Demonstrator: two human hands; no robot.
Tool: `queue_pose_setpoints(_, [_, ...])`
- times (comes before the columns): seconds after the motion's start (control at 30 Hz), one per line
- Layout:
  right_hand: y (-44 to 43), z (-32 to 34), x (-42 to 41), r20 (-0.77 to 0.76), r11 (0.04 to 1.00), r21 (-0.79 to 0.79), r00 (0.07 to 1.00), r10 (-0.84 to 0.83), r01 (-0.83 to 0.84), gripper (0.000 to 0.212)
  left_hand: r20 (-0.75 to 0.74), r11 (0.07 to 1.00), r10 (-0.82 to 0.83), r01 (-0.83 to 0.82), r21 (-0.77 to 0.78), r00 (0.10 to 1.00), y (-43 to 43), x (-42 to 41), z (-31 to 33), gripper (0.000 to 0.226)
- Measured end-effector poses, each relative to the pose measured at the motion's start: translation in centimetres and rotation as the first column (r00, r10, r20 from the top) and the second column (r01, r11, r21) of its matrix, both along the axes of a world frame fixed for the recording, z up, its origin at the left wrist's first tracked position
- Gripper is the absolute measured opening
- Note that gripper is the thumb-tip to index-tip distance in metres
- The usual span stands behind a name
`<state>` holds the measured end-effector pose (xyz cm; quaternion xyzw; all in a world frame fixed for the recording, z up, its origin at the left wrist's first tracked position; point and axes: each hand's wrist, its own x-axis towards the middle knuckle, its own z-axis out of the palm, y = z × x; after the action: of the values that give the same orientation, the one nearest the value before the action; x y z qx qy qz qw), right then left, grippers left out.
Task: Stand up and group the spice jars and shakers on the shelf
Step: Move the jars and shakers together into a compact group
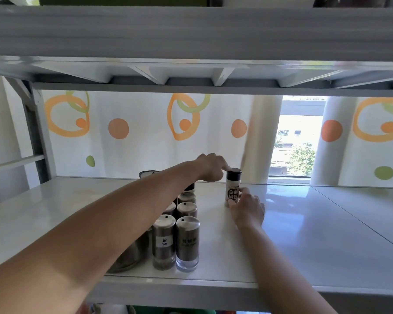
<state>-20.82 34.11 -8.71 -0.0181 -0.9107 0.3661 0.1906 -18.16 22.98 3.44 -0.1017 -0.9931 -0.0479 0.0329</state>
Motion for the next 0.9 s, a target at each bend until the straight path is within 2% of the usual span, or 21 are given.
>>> queue_pose_setpoints(0.13, [-0.7,0.0,-0.4,0.001,1.0,0.028,1.0,0.01,-0.01,0.033,-0.041,1.0,-0.017,0.016,-0.009,0.999,-0.2,0.5,0.7,0.074])
queue_pose_setpoints(0.3, [-2.1,-0.2,-1.2,0.009,0.997,-0.007,0.997,0.079,-0.079,0.027,-0.027,0.996,0.087,-0.086,0.029,0.996,-2.1,0.6,0.6,0.074])
queue_pose_setpoints(0.5, [-4.8,0.1,-1.8,0.008,0.97,-0.026,0.97,0.242,-0.242,0.022,-0.039,0.99,0.12,-0.122,-0.073,0.992,-5.6,-0.9,0.9,0.068])
queue_pose_setpoints(0.67, [-6.4,0.0,-2.6,0.023,0.909,-0.054,0.91,0.414,-0.412,0.028,-0.077,0.984,0.139,-0.146,-0.101,0.987,-8.1,-0.8,0.9,0.067])
queue_pose_setpoints(0.9, [-6.9,0.1,-2.4,0.018,0.76,-0.153,0.767,0.641,-0.631,0.03,-0.097,0.981,0.116,-0.13,-0.147,0.988,-10.0,-0.1,1.0,0.067])
